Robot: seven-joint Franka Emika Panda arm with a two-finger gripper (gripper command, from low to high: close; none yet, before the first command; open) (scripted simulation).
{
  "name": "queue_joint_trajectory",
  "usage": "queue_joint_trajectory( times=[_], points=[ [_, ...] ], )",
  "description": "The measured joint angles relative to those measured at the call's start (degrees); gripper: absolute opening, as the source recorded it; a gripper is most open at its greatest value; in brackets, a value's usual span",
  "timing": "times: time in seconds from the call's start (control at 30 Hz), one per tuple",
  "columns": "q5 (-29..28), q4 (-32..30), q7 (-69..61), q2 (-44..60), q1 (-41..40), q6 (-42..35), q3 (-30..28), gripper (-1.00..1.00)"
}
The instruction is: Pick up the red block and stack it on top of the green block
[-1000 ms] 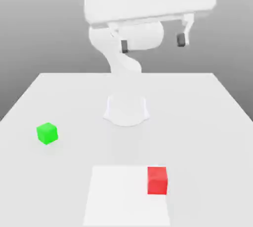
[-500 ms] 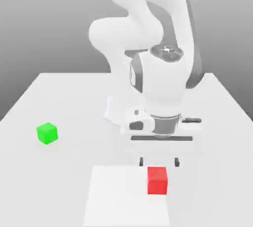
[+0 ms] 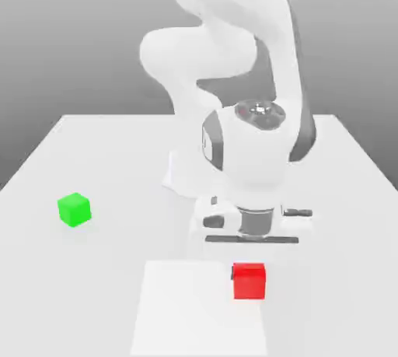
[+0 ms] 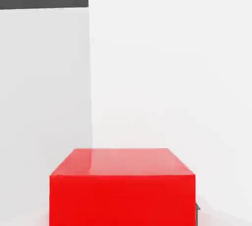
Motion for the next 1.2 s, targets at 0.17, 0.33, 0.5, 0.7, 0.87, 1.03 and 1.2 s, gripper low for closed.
queue_joint_trajectory(
  times=[0.17,0.33,0.5,0.7,0.87,1.03,1.2],
  points=[
    [-1.4,-2.1,-8.3,-8.3,-8.9,-5.8,-4.1,-1.00],
    [-5.9,-4.9,-20.0,-14.8,-17.2,-9.2,-12.3,-1.00],
    [-11.8,-7.9,-30.8,-20.3,-26.7,-11.4,-21.4,-1.00],
    [-19.2,-11.8,-43.4,-25.0,-38.8,-12.2,-31.7,-1.00],
    [-21.6,-13.6,-49.4,-23.9,-42.9,-9.1,-37.1,-1.00],
    [-18.7,-13.6,-51.5,-18.3,-40.5,-3.4,-39.1,-1.00],
    [-12.8,-13.7,-55.5,-12.1,-36.7,2.5,-41.2,-1.00]
  ],
)
